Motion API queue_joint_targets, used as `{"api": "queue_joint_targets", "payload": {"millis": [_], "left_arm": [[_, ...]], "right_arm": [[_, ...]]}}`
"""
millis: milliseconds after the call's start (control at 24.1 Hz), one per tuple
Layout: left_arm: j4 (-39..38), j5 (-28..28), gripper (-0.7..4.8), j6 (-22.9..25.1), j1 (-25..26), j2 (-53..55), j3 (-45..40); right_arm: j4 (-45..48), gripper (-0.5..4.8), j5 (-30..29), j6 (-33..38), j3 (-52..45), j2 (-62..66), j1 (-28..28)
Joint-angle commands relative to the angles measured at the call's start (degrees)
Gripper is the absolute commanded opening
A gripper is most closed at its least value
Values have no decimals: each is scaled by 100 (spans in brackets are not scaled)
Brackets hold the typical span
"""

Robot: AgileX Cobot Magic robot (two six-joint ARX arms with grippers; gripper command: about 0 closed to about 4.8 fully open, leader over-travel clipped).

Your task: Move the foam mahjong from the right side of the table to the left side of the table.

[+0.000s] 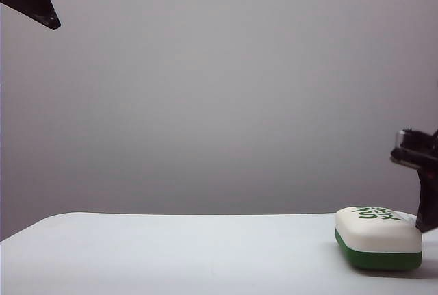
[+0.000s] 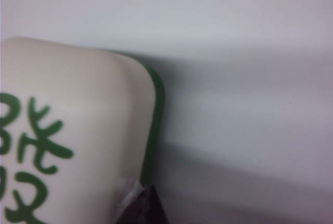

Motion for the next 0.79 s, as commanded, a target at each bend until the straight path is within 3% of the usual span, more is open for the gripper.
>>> {"api": "queue_joint_targets", "payload": {"millis": [42,332,789], "left_arm": [[68,0,-5,42,0,-22,39],[68,0,-5,39,0,-22,39],[7,7,-5,-46,0,-22,39]], "right_arm": [[140,-5,-13,-24,22,96,11],[361,-5,-17,9,26,251,98],[828,-5,35,330,37,647,857]]}}
